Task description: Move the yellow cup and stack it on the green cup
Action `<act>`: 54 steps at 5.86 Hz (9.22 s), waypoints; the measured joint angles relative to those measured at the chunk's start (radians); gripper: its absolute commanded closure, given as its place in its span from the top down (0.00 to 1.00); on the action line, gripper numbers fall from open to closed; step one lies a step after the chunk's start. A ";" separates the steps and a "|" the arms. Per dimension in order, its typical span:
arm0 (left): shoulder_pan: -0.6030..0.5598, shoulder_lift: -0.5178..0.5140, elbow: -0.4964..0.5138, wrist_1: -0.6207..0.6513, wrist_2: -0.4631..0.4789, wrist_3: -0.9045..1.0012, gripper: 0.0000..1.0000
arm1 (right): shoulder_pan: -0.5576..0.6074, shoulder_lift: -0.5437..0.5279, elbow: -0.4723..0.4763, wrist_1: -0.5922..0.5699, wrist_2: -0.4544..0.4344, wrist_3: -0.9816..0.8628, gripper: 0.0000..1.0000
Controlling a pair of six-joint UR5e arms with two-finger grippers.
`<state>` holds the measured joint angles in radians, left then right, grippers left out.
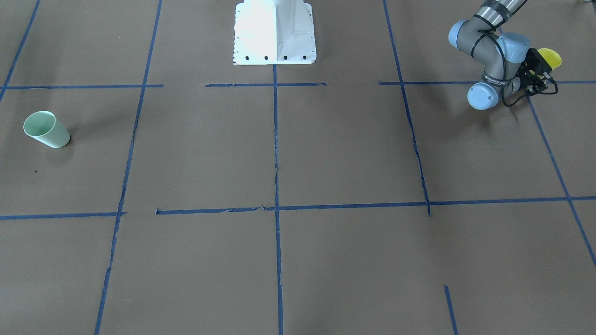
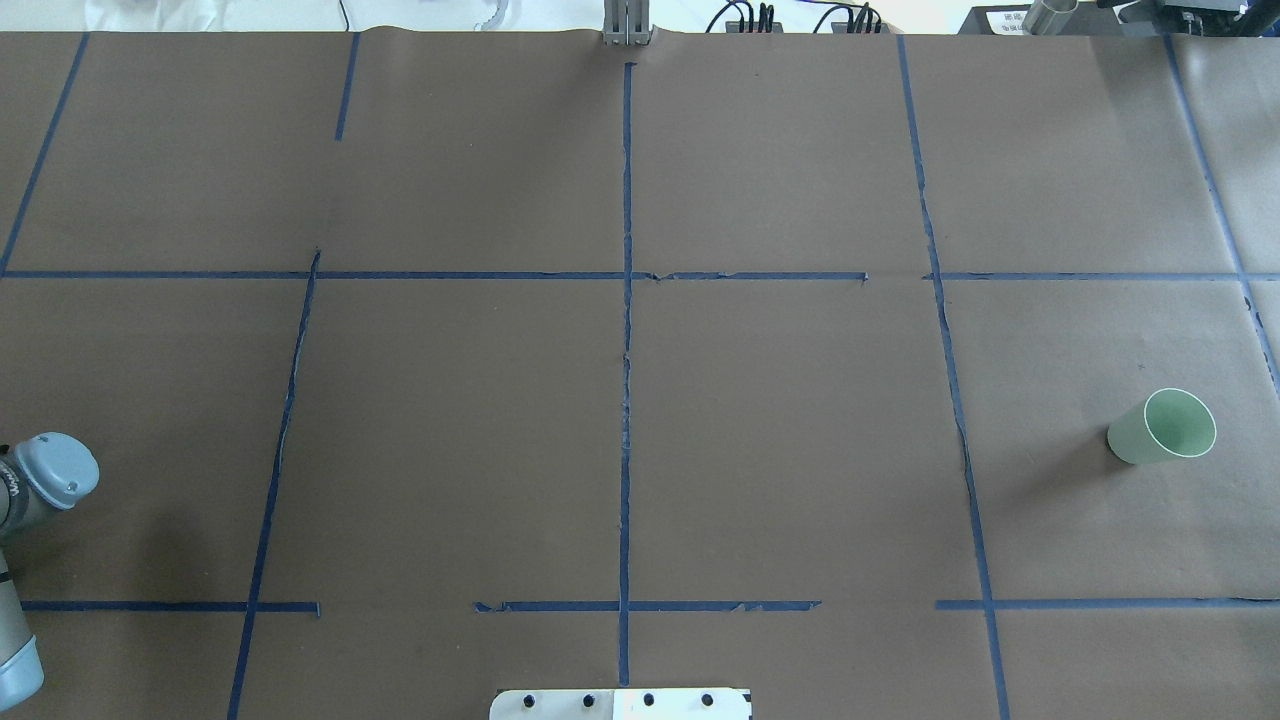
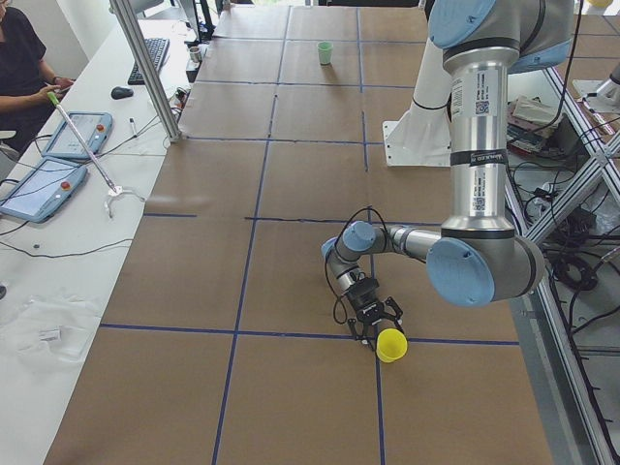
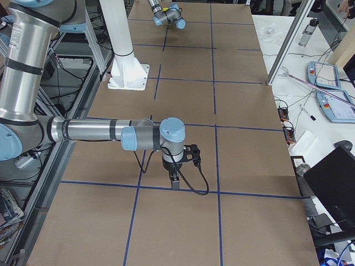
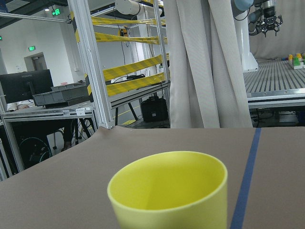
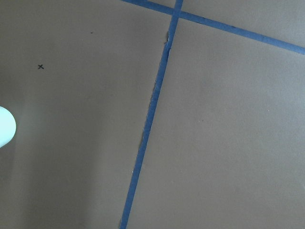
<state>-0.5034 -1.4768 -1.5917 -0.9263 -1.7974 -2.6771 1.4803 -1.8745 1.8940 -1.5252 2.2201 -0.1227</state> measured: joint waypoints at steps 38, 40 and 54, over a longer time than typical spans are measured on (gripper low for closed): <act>0.058 -0.489 -0.143 -1.825 0.128 2.218 0.07 | -0.751 0.938 0.048 0.058 0.070 1.230 1.00; 0.080 -0.492 -0.145 -1.823 0.130 2.292 0.07 | -0.780 0.974 0.015 0.054 0.070 1.244 1.00; 0.148 -0.492 -0.168 -1.825 0.252 2.386 0.83 | -0.880 0.997 -0.093 0.057 0.067 1.198 0.00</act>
<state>-0.3557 -1.9685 -1.7597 -2.7516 -1.5454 -0.2915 0.6006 -0.8770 1.8010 -1.4678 2.2873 1.0753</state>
